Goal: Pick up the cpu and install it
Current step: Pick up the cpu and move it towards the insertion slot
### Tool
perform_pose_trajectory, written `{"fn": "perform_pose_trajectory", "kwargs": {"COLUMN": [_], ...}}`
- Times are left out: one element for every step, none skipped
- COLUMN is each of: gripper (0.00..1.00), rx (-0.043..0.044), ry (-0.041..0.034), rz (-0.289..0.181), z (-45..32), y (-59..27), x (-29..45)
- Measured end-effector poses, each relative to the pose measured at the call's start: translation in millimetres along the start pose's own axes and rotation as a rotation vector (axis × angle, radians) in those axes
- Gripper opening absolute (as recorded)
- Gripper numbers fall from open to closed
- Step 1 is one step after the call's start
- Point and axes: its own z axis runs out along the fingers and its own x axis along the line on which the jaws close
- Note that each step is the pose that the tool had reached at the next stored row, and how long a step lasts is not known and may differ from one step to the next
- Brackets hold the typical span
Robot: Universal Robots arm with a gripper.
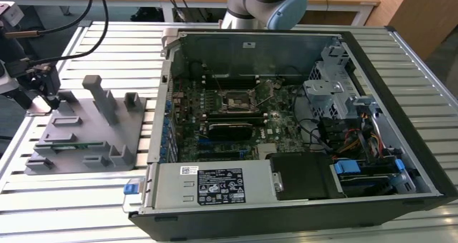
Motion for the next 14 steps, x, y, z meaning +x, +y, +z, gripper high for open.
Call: {"fn": "perform_pose_trajectory", "kwargs": {"gripper": [0.54,0.54,0.54,0.54,0.54,0.54,0.54,0.54,0.54,0.54,0.54,0.54,0.54,0.54], "rx": [0.0,0.0,-0.0001,0.0,-0.0001,0.0,0.0,0.0001,0.0001,0.0001,0.0001,0.0,0.0001,0.0], "ry": [0.0,-0.0001,-0.0002,-0.0001,-0.0002,-0.0002,-0.0002,-0.0002,-0.0001,-0.0001,-0.0002,-0.0003,-0.0003,-0.0004], "rz": [0.0,0.0,0.0,0.0,0.0,0.0,0.0,0.0,0.0,0.0,0.0,0.0,0.0,0.0], "z": [-0.6,-1.2,-1.6,-2.1,-2.5,-2.9,-3.3,-3.7,-4.3,-5.0,-5.7,-6.7,-7.9,-9.1], "y": [0.0,0.0,0.0,0.0,0.0,0.0,0.0,0.1,0.1,0.1,0.1,0.1,0.1,0.1], "x": [0.0,0.0,0.0,0.0,0.0,0.0,0.0,0.0,0.0,0.0,-0.1,-0.1,-0.1,-0.1]}}
